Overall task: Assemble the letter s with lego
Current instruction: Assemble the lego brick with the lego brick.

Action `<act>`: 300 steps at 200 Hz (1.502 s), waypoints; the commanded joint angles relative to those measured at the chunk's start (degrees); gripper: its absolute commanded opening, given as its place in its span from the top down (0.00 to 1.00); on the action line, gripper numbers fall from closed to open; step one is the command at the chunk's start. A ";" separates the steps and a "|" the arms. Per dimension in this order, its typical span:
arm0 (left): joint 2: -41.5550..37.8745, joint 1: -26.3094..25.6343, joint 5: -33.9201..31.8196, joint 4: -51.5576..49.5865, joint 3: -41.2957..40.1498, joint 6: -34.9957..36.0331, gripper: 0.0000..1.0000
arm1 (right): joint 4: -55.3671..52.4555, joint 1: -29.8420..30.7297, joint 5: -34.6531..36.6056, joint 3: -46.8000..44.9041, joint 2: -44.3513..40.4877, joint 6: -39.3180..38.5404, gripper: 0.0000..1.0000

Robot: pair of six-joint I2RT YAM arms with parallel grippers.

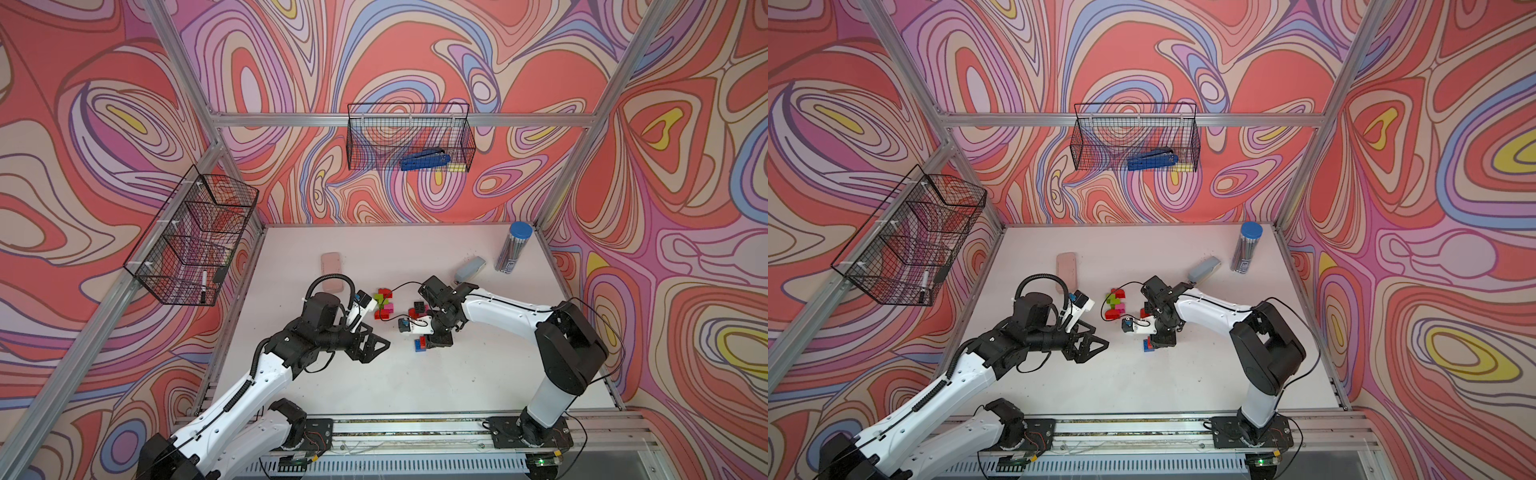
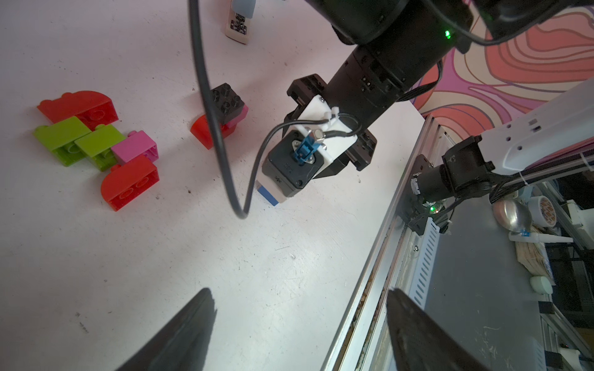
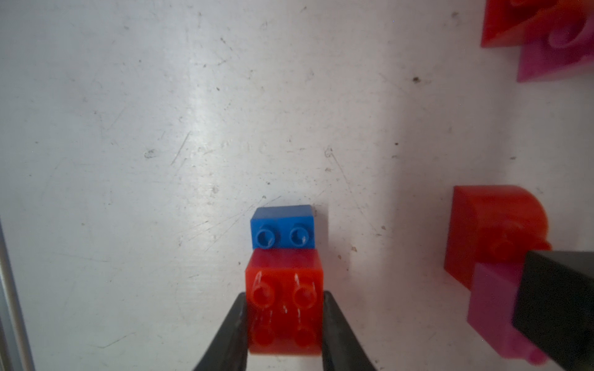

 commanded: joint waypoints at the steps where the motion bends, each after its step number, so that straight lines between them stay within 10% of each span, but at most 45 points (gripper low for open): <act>1: 0.29 0.45 1.05 0.14 0.04 0.34 0.15 | -0.98 -0.52 2.57 -0.25 0.20 -0.69 0.77; 300: -1.40 0.49 2.73 0.06 -0.12 0.60 0.15 | -2.41 -2.11 0.26 -1.35 1.04 -10.10 0.81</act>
